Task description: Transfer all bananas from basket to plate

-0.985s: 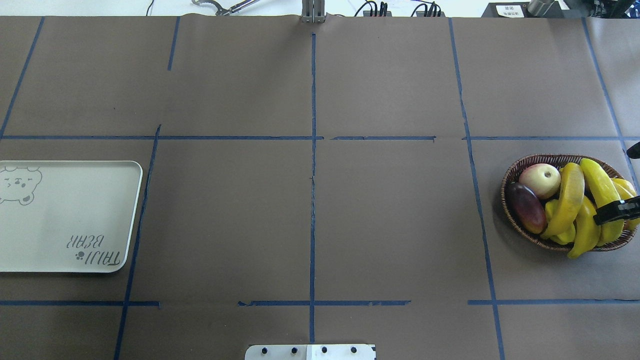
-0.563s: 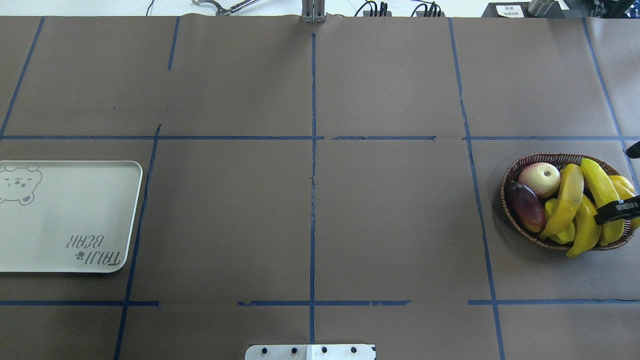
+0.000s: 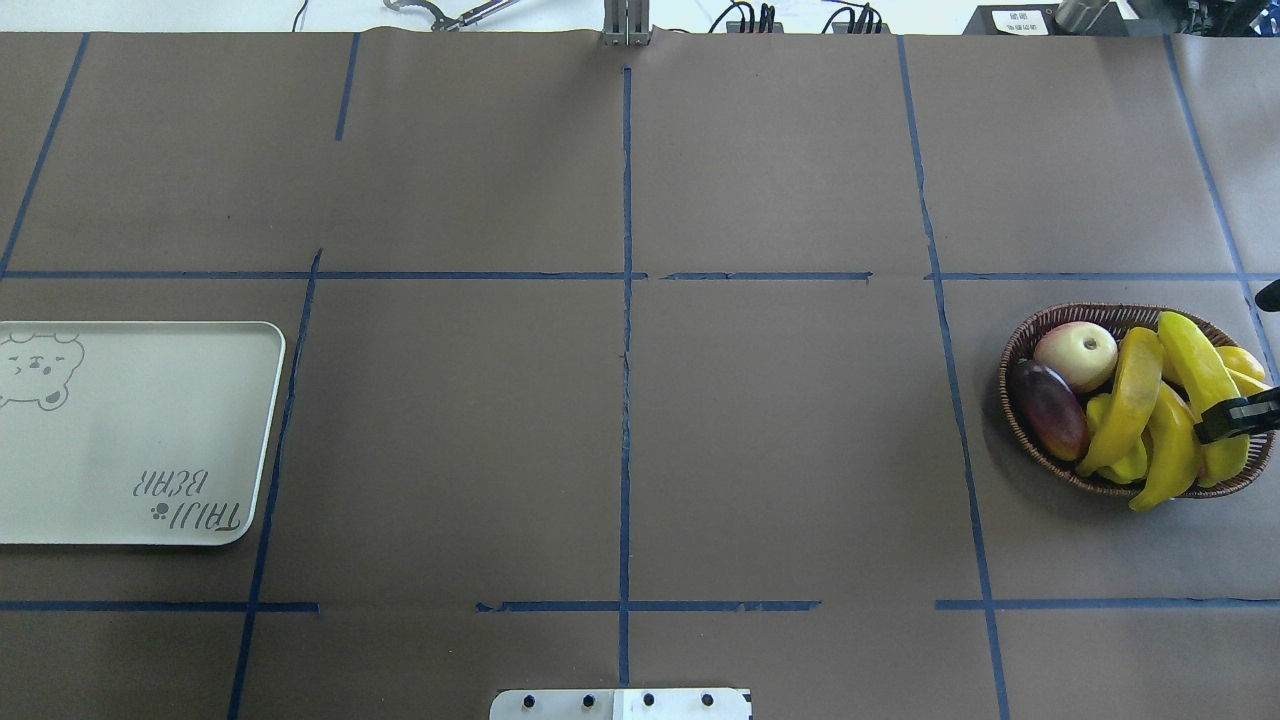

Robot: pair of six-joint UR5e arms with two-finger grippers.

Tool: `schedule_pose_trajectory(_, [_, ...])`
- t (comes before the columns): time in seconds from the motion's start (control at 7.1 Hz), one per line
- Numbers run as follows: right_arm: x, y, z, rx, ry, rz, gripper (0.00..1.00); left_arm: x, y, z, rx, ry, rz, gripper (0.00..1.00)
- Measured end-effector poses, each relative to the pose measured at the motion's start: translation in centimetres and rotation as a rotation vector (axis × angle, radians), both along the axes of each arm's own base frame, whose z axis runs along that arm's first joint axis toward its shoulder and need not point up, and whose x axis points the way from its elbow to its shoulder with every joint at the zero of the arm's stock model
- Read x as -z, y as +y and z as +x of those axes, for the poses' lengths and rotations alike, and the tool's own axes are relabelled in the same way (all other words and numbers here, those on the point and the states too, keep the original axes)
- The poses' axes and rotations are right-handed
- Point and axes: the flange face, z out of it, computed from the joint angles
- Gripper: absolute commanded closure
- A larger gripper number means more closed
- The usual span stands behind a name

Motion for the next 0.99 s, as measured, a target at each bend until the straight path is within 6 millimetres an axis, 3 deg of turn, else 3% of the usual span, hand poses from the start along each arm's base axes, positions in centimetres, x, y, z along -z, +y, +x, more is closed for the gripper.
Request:
schedule_pose_trajectory(0.42, [3.6, 0.2, 2.4, -0.036, -0.057, 0.011, 1.0, 0.0, 0.0, 0.0, 0.0, 0.0, -0.002, 0.0])
schedule_pose_trajectory(0.7, [8.0, 0.3, 4.8, -0.069, -0.132, -0.01, 1.0, 0.0, -0.1, 0.0, 0.001, 0.0, -0.001, 0.0])
schedule_pose_trajectory(0.99, [13.7, -1.7, 4.7, -0.061, -0.226, 0.031, 1.0, 0.9, -0.8, 0.1, 0.012, 0.002, 0.002, 0.0])
